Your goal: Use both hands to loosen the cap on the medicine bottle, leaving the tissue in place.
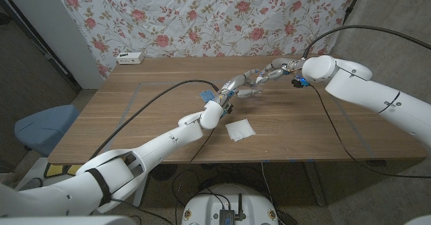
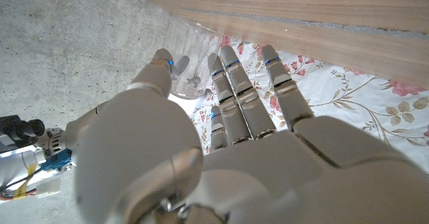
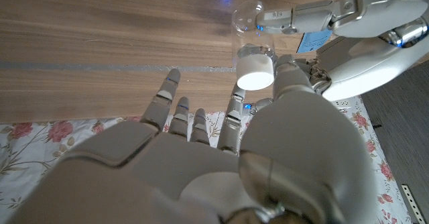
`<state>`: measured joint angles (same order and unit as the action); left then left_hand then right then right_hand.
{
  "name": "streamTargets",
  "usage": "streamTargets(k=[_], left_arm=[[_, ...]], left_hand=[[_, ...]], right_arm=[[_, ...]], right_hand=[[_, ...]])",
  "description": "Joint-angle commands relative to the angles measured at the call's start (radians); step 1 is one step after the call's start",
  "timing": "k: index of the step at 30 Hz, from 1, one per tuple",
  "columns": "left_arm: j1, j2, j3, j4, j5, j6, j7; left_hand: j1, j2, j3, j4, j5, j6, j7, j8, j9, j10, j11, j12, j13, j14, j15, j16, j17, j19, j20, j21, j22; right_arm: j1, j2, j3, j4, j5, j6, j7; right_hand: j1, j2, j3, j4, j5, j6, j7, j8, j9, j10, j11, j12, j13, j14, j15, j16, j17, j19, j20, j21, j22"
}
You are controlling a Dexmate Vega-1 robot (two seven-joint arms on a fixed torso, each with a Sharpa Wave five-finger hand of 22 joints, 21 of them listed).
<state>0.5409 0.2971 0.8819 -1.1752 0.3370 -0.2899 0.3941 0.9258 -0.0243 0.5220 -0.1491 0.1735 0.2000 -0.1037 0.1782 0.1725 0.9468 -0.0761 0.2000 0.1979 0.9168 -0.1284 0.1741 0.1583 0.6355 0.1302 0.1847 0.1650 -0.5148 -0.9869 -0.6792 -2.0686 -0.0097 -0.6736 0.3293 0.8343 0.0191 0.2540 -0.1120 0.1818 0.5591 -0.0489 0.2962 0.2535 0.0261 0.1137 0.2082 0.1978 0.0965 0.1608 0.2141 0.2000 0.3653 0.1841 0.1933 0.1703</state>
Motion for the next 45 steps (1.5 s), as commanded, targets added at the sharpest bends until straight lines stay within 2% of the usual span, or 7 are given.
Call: streamTargets(k=[1, 26, 34, 45], left_arm=[[0.005, 0.001, 0.000, -0.010, 0.003, 0.007, 0.002], [0.017, 0.009, -0.004, -0.030, 0.003, 0.013, 0.000], [0.019, 0.010, -0.005, -0.033, 0.003, 0.012, -0.001], [0.019, 0.010, -0.005, -0.033, 0.003, 0.007, -0.004]], left_hand=[[0.007, 0.008, 0.007, 0.001, 0.004, 0.010, -0.003, 0.009, 0.002, 0.065, -0.053, 0.004, 0.004, 0.010, -0.075, 0.000, 0.003, -0.005, -0.003, 0.002, 0.003], [0.007, 0.008, 0.009, 0.001, 0.004, 0.016, -0.002, 0.009, 0.002, 0.066, -0.052, 0.004, 0.004, 0.010, -0.075, -0.001, 0.003, -0.005, -0.001, 0.003, 0.003], [0.004, 0.009, 0.010, 0.003, 0.004, 0.017, -0.002, 0.009, 0.002, 0.064, -0.053, 0.003, 0.004, 0.010, -0.073, -0.001, 0.003, -0.006, -0.002, 0.003, 0.003], [0.001, 0.010, 0.010, 0.005, 0.004, 0.020, -0.004, 0.009, 0.002, 0.065, -0.051, 0.004, 0.004, 0.009, -0.073, -0.001, 0.003, -0.006, -0.001, 0.003, 0.003]], right_arm=[[-0.011, 0.001, 0.007, -0.005, -0.006, -0.003, -0.017], [-0.033, 0.000, 0.011, -0.029, -0.013, -0.030, -0.055], [-0.044, 0.000, 0.014, -0.039, -0.022, -0.033, -0.079], [-0.046, -0.002, 0.015, -0.041, -0.025, -0.022, -0.077]], right_hand=[[0.007, 0.004, 0.004, -0.007, 0.007, 0.020, -0.005, 0.011, 0.005, 0.013, 0.000, 0.007, 0.002, 0.009, 0.003, 0.009, 0.000, 0.012, -0.003, 0.008, 0.002], [0.035, 0.025, 0.019, -0.027, 0.010, 0.094, -0.033, 0.060, 0.024, 0.055, -0.007, 0.012, 0.003, 0.036, -0.009, 0.017, 0.004, 0.034, -0.018, 0.010, 0.002], [0.056, 0.029, 0.025, -0.040, 0.012, 0.143, -0.057, 0.090, 0.032, 0.082, -0.043, 0.014, 0.003, 0.054, -0.031, 0.020, 0.003, 0.046, -0.028, 0.010, 0.002], [0.086, 0.049, 0.042, -0.050, 0.015, 0.158, -0.070, 0.099, 0.030, 0.098, -0.057, 0.013, 0.002, 0.064, -0.061, 0.022, 0.004, 0.054, -0.046, 0.010, 0.002]])
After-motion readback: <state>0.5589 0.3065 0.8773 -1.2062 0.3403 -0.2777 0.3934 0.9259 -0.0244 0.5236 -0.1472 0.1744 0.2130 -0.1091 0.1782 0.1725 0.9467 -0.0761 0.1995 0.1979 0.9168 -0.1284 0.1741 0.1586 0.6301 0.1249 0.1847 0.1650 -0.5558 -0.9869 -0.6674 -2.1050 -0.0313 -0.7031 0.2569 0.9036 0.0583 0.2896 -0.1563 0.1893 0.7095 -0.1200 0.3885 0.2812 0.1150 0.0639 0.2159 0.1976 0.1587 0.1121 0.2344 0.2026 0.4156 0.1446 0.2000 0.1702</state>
